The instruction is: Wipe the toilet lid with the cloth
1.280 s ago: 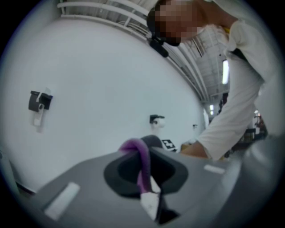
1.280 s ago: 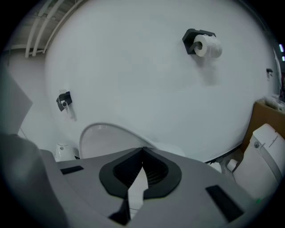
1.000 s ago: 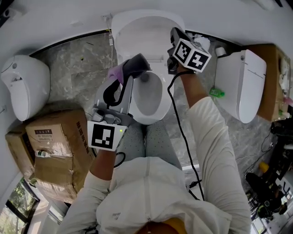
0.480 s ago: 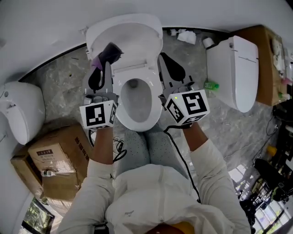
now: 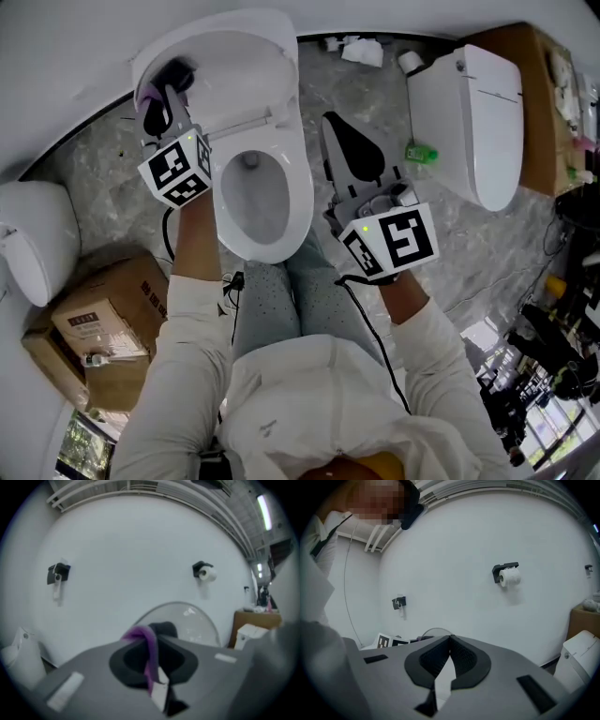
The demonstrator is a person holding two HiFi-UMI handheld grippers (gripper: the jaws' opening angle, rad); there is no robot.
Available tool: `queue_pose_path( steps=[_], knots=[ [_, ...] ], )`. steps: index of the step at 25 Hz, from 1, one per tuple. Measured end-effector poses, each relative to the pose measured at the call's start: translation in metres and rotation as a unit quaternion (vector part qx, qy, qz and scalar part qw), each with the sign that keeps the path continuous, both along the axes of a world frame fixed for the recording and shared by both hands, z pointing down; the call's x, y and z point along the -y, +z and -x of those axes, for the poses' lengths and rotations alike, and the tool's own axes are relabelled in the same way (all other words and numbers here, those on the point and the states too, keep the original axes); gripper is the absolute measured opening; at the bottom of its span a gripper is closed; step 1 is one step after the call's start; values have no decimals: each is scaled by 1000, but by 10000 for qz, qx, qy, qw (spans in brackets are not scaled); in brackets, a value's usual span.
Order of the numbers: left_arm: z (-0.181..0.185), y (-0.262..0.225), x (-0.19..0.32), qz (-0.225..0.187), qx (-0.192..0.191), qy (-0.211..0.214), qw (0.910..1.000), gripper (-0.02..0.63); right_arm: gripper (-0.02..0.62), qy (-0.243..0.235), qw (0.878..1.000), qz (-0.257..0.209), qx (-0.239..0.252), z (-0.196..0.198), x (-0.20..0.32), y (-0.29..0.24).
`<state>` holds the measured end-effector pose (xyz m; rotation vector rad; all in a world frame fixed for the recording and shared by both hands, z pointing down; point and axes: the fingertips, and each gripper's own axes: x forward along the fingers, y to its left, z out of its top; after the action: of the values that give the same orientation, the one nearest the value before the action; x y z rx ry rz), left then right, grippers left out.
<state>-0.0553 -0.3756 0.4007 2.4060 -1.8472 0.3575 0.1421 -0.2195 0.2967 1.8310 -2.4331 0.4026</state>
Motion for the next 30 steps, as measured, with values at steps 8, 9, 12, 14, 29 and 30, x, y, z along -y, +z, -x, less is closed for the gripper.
queue_pose_path(
  steps=[8, 9, 12, 14, 29, 30],
  knots=[
    [-150, 42, -4, 481, -36, 1502, 9875, 23, 15, 62, 9999, 125, -8, -15, -7, 13],
    [-164, 53, -10, 597, 1, 1700, 9836, 23, 15, 65, 9999, 152, -21, -17, -8, 15],
    [-164, 79, -16, 840, 11, 1717, 9816, 23, 15, 54, 9997, 243, -63, -24, -14, 20],
    [-131, 91, -10, 899, 69, 1414, 9858, 23, 15, 36, 9996, 279, -74, -28, -16, 24],
    [20, 154, -2, 1057, 749, 52, 9916, 24, 15, -317, 9989, 353, 50, -17, -16, 54],
    [5, 159, -2, 1054, 714, 164, 9917, 24, 15, -324, 9988, 366, 24, -18, -16, 57]
  ],
)
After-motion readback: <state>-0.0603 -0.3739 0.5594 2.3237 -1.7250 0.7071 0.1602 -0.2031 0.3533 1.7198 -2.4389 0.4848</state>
